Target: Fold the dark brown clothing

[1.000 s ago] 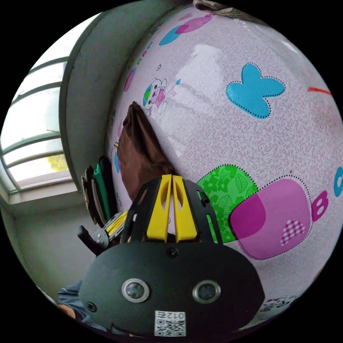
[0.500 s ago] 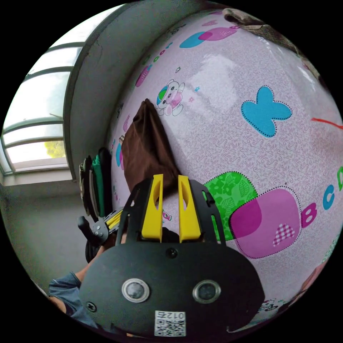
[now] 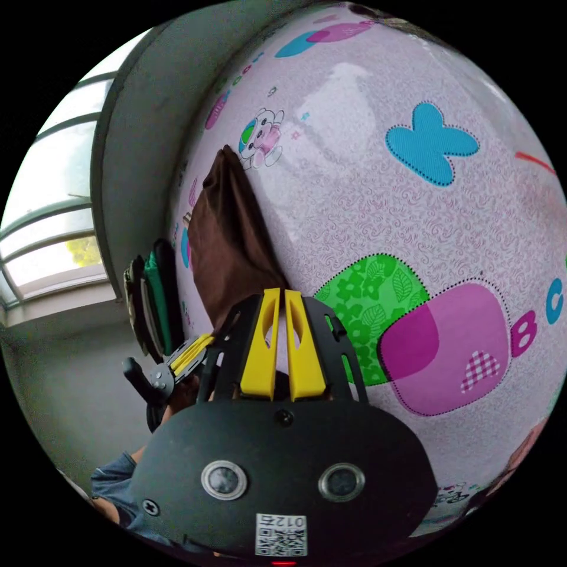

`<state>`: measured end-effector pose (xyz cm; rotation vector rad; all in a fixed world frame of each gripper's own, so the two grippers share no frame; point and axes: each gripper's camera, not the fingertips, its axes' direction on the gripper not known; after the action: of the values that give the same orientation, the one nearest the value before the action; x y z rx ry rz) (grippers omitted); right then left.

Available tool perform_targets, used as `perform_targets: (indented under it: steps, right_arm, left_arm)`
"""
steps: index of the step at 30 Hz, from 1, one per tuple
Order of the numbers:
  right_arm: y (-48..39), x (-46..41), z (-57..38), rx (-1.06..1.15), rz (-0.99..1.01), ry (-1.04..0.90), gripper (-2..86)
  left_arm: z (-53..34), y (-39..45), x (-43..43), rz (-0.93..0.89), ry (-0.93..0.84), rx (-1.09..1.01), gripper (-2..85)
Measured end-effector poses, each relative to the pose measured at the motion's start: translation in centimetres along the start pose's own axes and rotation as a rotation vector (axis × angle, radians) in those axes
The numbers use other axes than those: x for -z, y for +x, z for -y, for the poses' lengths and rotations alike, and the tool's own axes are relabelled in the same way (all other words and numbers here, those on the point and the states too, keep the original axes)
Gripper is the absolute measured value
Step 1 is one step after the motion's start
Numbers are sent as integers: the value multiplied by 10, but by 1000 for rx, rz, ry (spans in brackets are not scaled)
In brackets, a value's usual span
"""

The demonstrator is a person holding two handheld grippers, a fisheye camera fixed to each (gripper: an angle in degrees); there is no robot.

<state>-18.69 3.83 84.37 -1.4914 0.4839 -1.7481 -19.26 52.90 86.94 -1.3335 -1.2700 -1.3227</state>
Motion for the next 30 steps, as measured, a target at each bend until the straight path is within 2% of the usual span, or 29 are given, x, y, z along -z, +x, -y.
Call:
perform_targets:
  steps: [10, 16, 21, 26, 30]
  right_arm:
    - [-28, 10, -8, 12, 4, 3, -9]
    - [-49, 12, -17, 21, 0, -10, -9]
    - [-65, 15, -23, 25, 4, -27, -8]
    - [-86, 29, -25, 19, -66, -7, -6]
    - [-130, 47, -18, 138, -103, 105, 3]
  left_arm:
    - [-21, -9, 30, 83, 101, -134, 21]
    - [-6, -4, 1, 144, 46, -230, 7]
    - [-4, -27, -23, 16, -77, -225, 1]
    - [-8, -98, -3, -144, -9, -61, 2]
    - [7, -164, 7, -230, 90, 81, 6]
